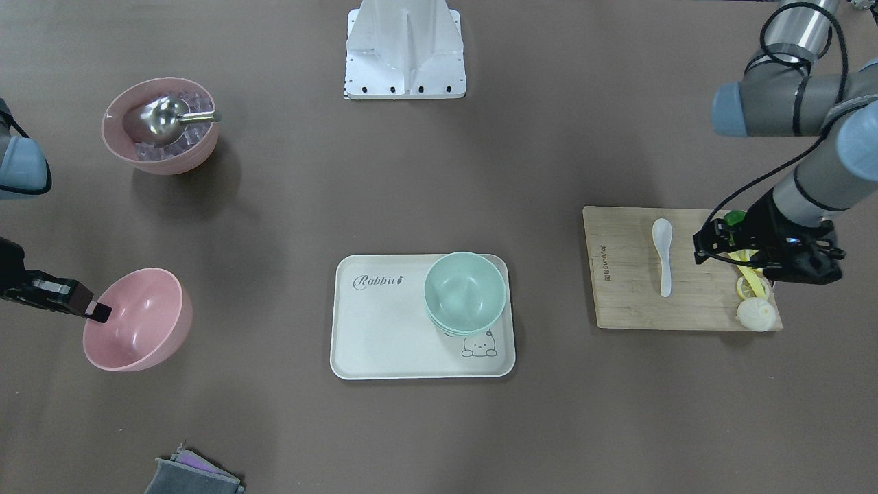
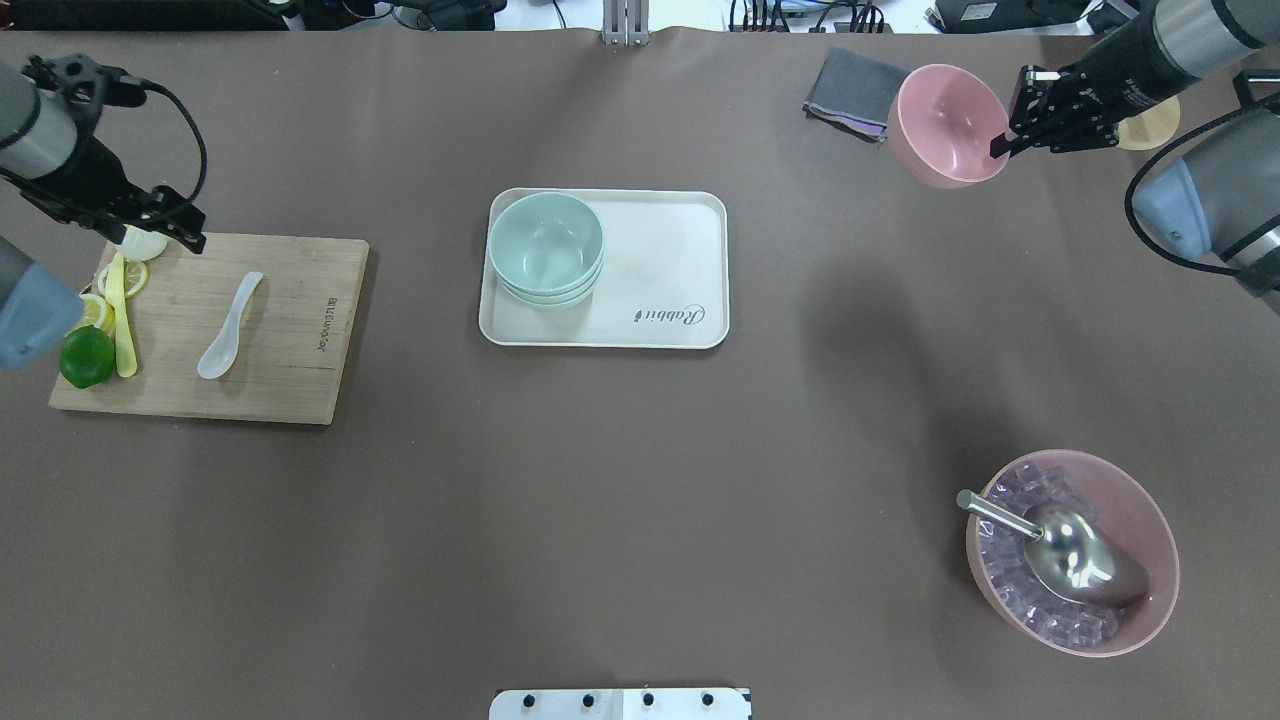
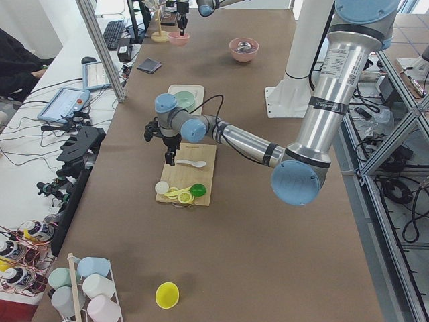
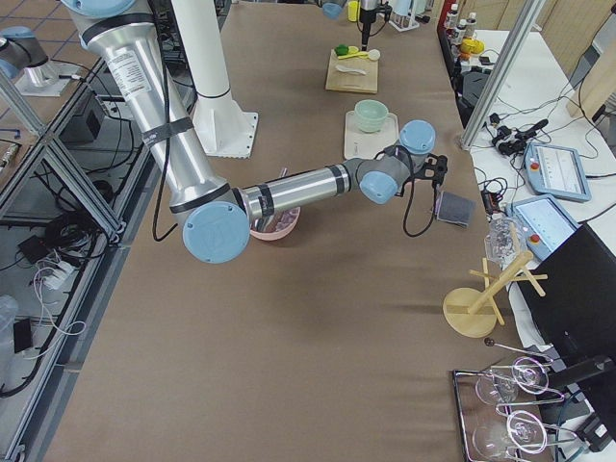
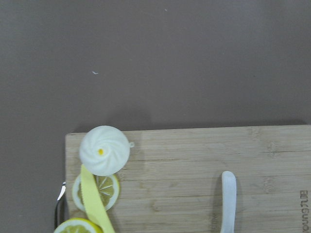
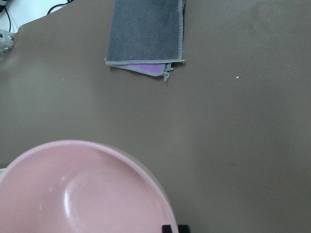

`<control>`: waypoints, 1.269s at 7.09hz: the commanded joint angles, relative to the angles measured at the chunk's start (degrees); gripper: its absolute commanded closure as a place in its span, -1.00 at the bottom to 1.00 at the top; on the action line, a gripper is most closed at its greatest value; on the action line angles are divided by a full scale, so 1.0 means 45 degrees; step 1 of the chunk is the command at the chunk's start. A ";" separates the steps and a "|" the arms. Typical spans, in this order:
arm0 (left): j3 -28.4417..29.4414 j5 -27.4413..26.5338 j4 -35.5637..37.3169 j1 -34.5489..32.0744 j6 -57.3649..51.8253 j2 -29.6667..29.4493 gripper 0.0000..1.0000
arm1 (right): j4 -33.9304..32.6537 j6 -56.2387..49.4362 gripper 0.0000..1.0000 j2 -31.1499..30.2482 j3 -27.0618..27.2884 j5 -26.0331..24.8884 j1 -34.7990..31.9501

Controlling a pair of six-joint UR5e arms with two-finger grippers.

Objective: Stack pink bowl on green and place spoon
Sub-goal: 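Lift the pink bowl with the right gripper while the left reaches for the spoon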

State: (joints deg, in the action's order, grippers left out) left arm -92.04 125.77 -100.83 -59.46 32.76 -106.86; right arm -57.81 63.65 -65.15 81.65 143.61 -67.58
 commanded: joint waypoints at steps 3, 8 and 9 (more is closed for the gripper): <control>0.1658 -0.0233 -0.1922 0.0927 0.0181 -0.0199 -0.63 | 0.0034 0.1244 1.00 0.0998 0.0097 -0.0155 0.0875; 0.1722 -0.0272 -0.2143 0.1180 0.0377 -0.0257 -0.29 | 0.0054 0.1772 1.00 0.1175 0.0293 -0.0467 0.1481; 0.1722 -0.0272 -0.2143 0.1258 0.0396 -0.0238 -0.18 | 0.0073 0.1830 1.00 0.1176 0.0293 -0.0487 0.1560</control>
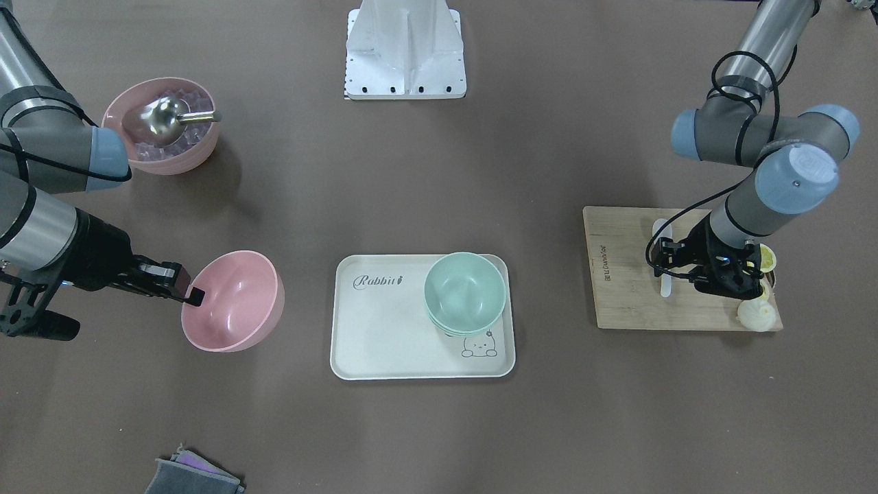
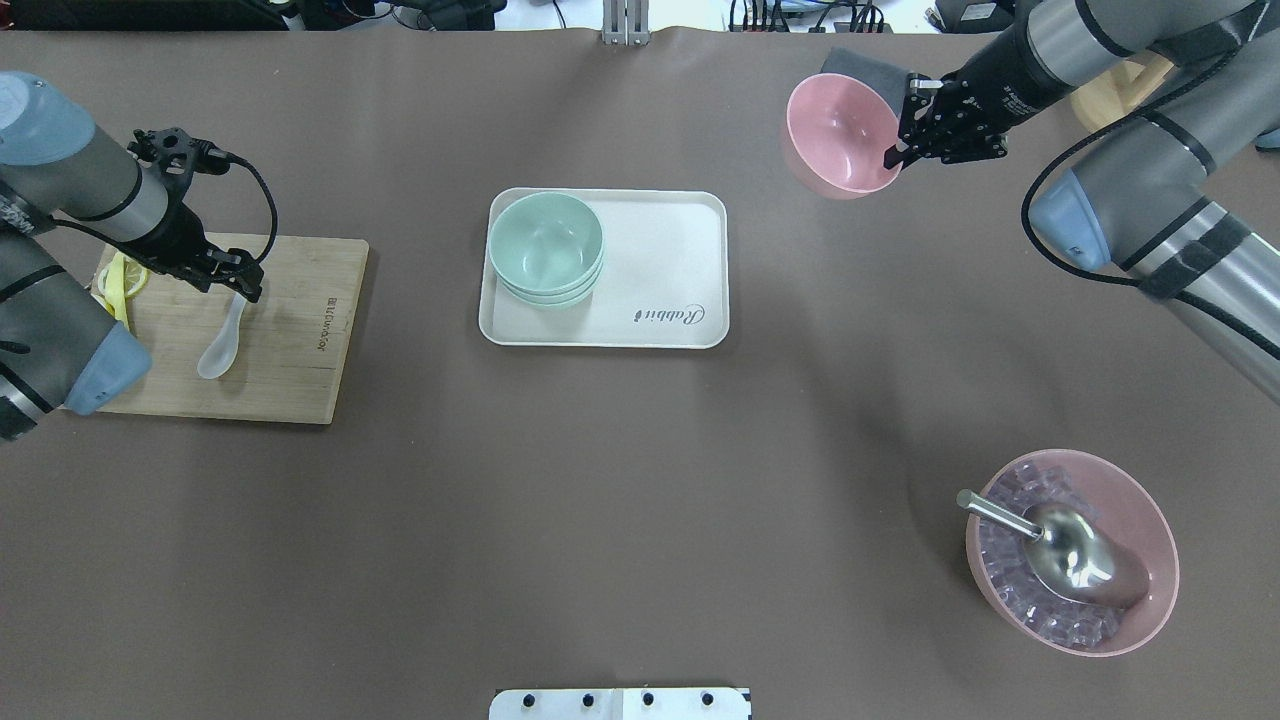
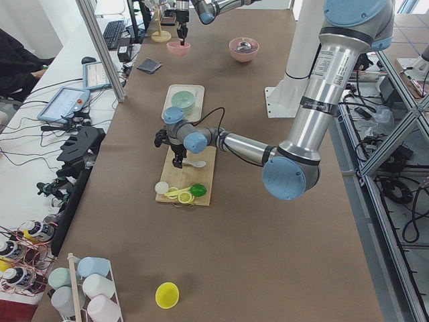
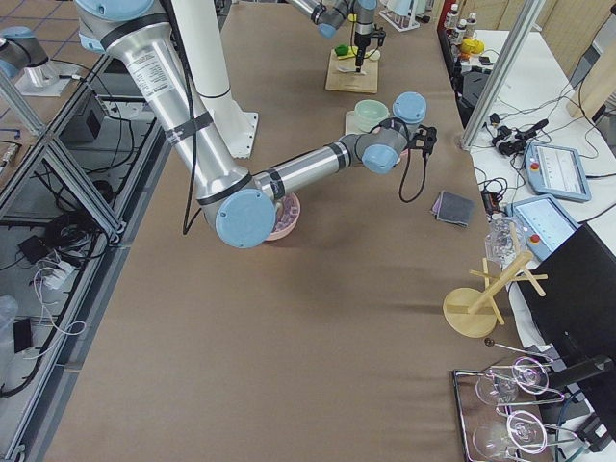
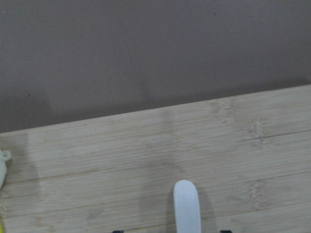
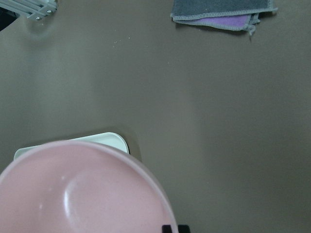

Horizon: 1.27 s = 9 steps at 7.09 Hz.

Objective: Stack pink bowl on green and place spoon
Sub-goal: 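Lift the pink bowl with the right gripper while the left reaches for the spoon, then carry the pink bowl over the green bowls while the left grasps the spoon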

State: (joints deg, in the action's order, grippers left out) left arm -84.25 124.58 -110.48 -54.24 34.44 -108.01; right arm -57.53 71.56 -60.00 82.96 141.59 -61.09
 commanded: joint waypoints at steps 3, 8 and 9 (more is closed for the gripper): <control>-0.0068 -0.0009 0.0001 0.0372 0.0428 0.0095 0.12 | 0.0032 0.0191 1.00 0.0033 0.0080 -0.0097 0.0254; -0.2303 0.0225 0.2718 0.0335 0.0492 0.0019 1.00 | 0.0012 0.1965 1.00 0.1338 0.0081 -0.0876 0.1014; -0.3165 0.0245 0.4031 0.0102 0.0490 -0.0350 1.00 | -0.0046 0.2239 1.00 0.1709 0.0062 -0.1690 0.1558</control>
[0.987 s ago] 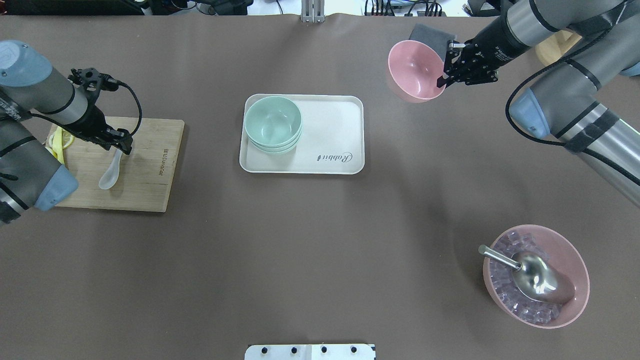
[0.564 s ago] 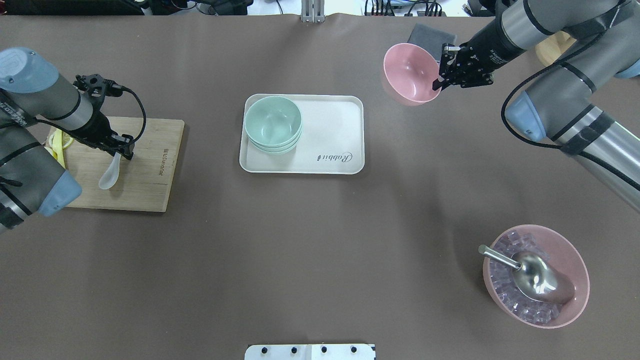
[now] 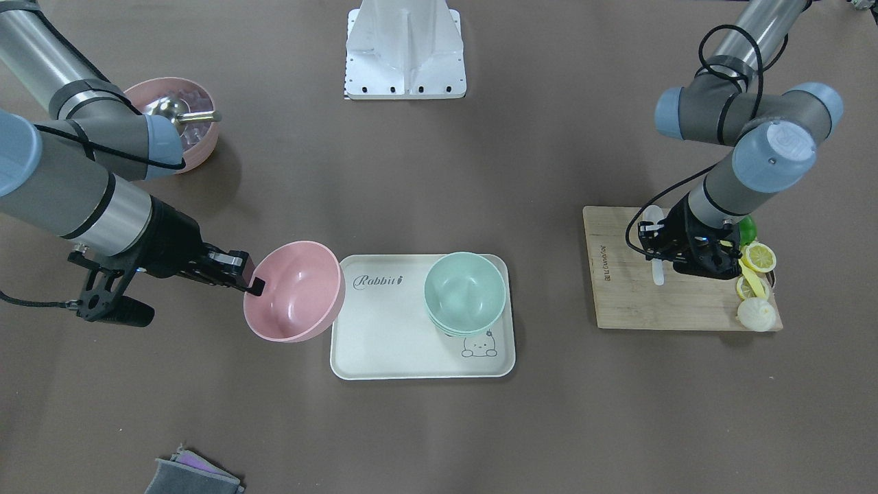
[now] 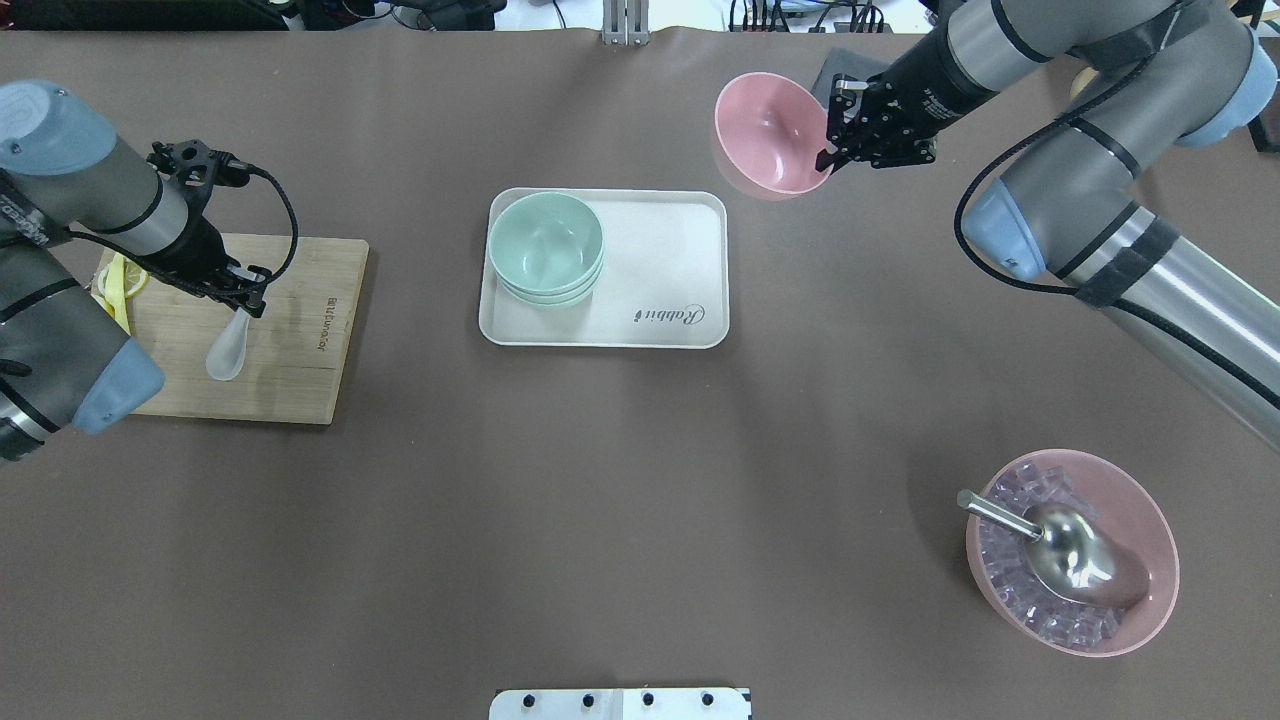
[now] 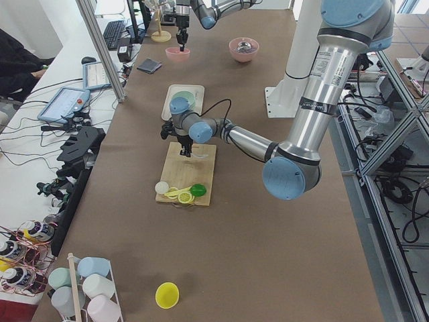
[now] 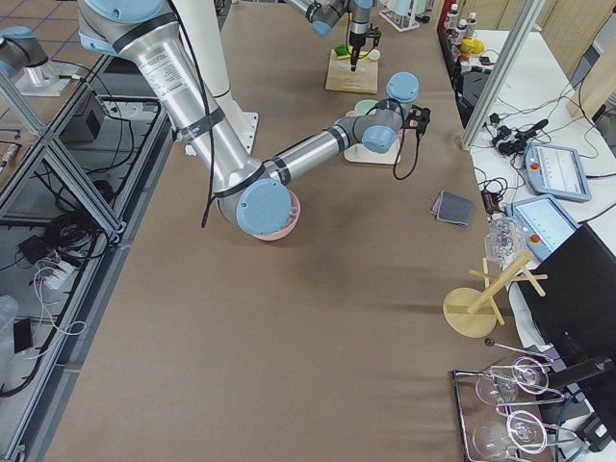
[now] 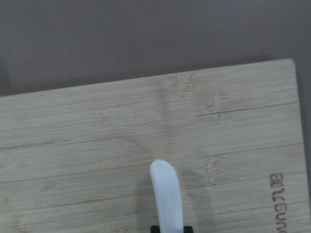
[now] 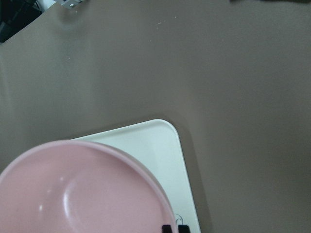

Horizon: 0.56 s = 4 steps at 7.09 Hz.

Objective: Stack pink bowl on green and place spoon
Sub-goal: 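Carry the pink bowl over the green bowls while the left grasps the spoon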

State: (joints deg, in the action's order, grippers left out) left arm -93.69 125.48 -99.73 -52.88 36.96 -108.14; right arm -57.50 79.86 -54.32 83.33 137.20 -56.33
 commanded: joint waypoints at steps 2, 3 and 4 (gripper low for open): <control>-0.1076 0.1908 0.1908 -0.1444 -0.0087 -0.0890 1.00 | -0.0035 0.0767 1.00 0.1227 -0.0157 -0.2629 0.1731; -0.1037 0.2211 0.1830 -0.1644 -0.0087 -0.0930 1.00 | -0.0035 0.0884 1.00 0.1791 -0.0526 -0.2986 0.2045; -0.0998 0.2233 0.1772 -0.1646 -0.0087 -0.0950 1.00 | 0.0023 0.0924 1.00 0.2570 -0.1341 -0.3724 0.2474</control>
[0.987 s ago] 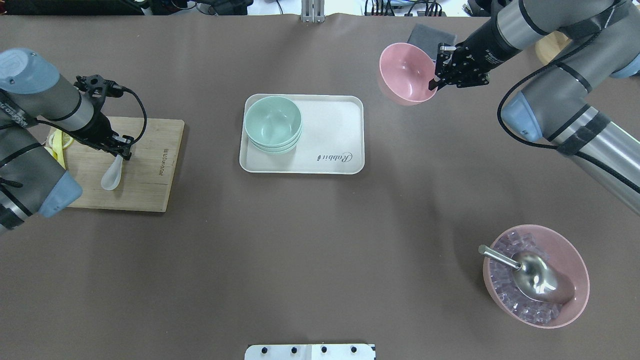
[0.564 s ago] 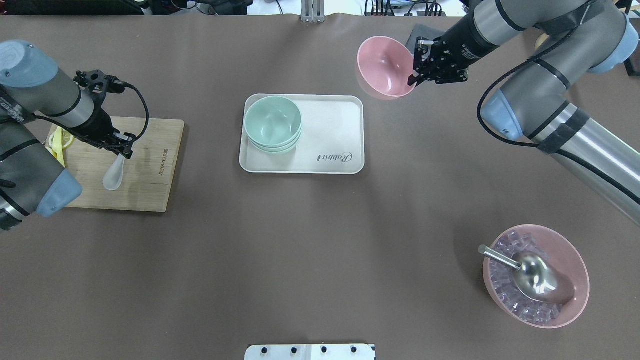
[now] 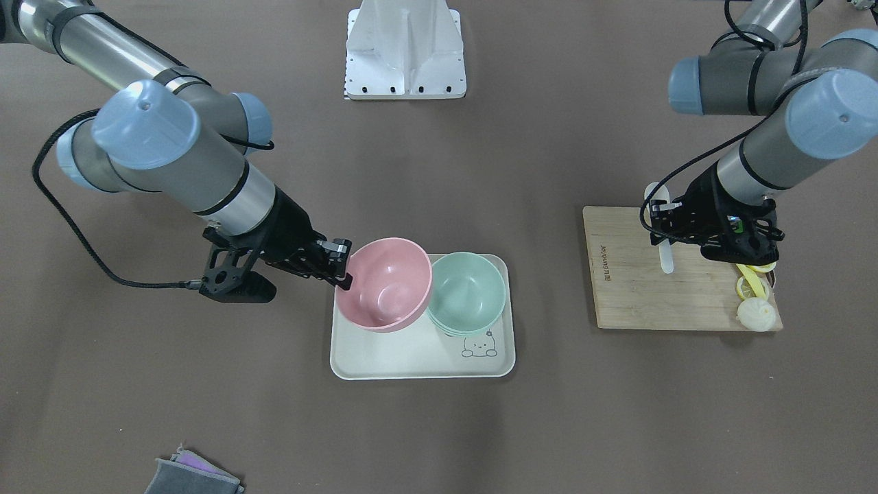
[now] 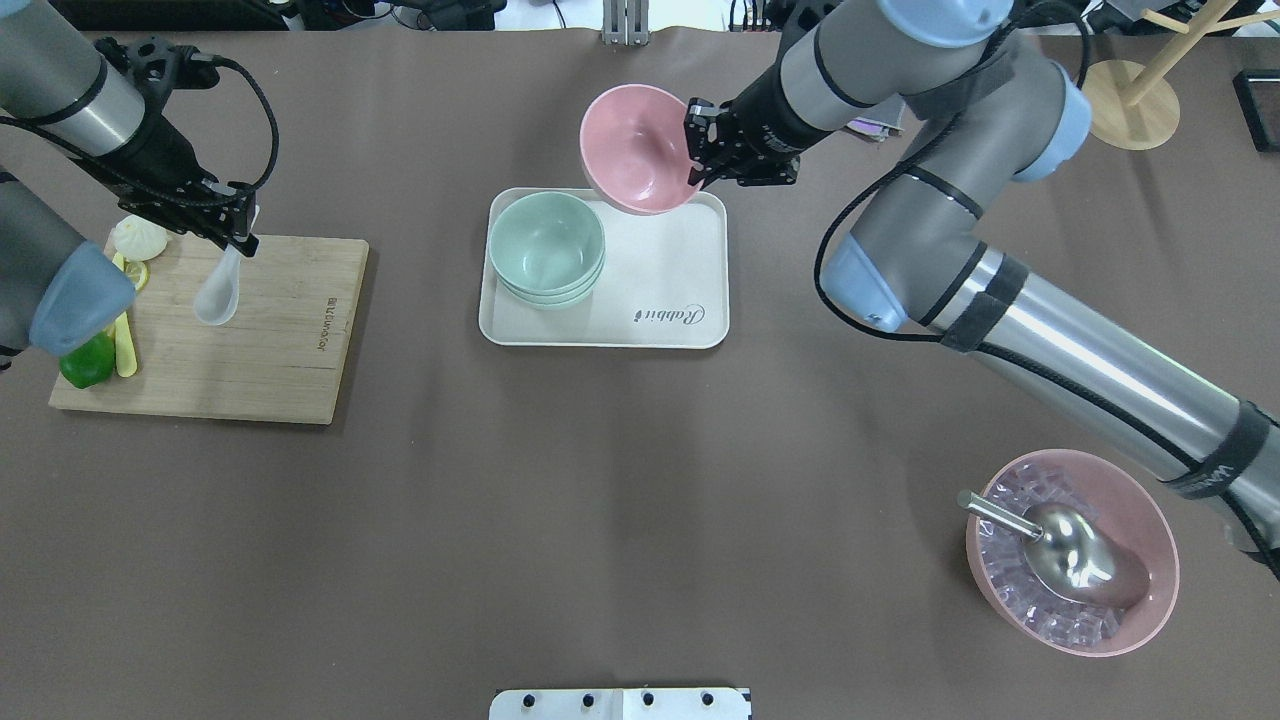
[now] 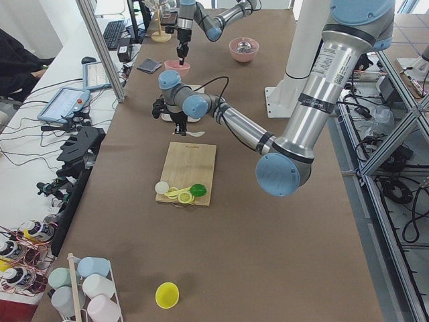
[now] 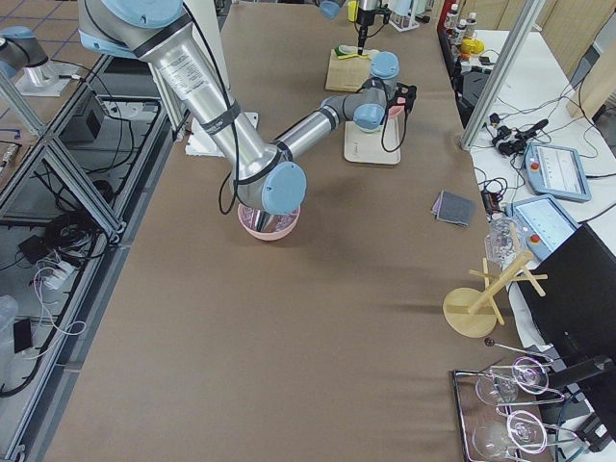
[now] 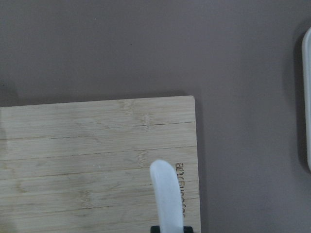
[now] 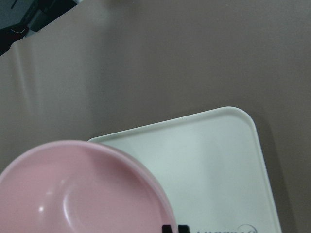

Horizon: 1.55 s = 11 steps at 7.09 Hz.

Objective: Stack pink bowl on green and place spoon
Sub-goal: 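Carry the pink bowl over the green bowls while the left grasps the spoon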

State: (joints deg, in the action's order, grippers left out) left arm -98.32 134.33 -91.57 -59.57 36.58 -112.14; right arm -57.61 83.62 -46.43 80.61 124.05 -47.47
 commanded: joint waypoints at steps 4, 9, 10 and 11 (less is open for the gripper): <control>0.0247 0.0247 -0.0082 -0.0162 -0.0003 -0.0158 1.00 | -0.0030 0.0188 1.00 0.1685 -0.1430 -0.1238 0.1347; 0.0384 0.0266 -0.0082 -0.0181 -0.0023 -0.0158 1.00 | -0.0050 0.1184 1.00 0.1665 -0.1683 -0.1120 0.1661; 0.0385 0.0266 -0.0082 -0.0162 -0.0023 -0.0158 1.00 | -0.0031 0.1204 1.00 0.1684 -0.1800 -0.1120 0.1720; 0.0385 0.0266 -0.0082 -0.0181 -0.0023 -0.0158 1.00 | -0.0031 0.1552 1.00 0.1685 -0.1801 -0.1120 0.1739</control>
State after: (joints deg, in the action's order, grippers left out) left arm -96.61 135.53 -91.93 -60.33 36.48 -112.86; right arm -57.78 89.34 -38.87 72.71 119.00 -39.81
